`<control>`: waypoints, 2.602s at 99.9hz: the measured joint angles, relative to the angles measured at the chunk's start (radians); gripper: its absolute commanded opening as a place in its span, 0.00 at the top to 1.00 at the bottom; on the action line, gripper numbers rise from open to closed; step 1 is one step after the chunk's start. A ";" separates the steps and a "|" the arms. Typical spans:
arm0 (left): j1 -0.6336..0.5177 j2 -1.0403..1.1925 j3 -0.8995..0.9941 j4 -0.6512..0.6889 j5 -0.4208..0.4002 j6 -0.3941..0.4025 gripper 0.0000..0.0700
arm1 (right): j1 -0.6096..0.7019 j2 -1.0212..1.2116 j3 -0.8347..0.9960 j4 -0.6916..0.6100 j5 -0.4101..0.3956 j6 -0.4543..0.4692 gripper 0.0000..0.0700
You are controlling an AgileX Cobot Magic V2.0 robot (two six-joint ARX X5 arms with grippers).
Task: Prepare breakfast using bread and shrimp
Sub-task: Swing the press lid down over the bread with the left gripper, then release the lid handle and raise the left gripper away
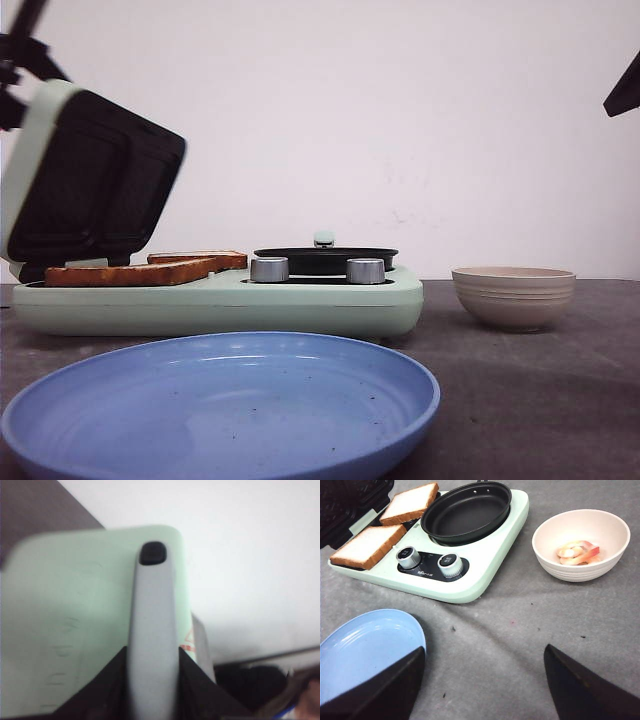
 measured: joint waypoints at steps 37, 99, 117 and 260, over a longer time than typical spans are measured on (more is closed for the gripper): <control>-0.258 -0.002 0.016 -0.186 -0.298 0.286 0.99 | 0.000 0.000 0.000 -0.001 0.000 0.018 0.35; -0.422 0.042 0.016 -0.240 -0.560 0.484 0.99 | 0.000 0.000 0.000 -0.001 0.000 0.027 0.35; -0.433 0.084 0.017 -0.235 -0.553 0.525 0.98 | 0.000 0.000 0.000 -0.003 0.000 0.027 0.35; -0.391 -0.359 0.086 -0.433 -0.433 0.668 0.32 | 0.000 0.000 0.000 0.006 -0.060 0.037 0.35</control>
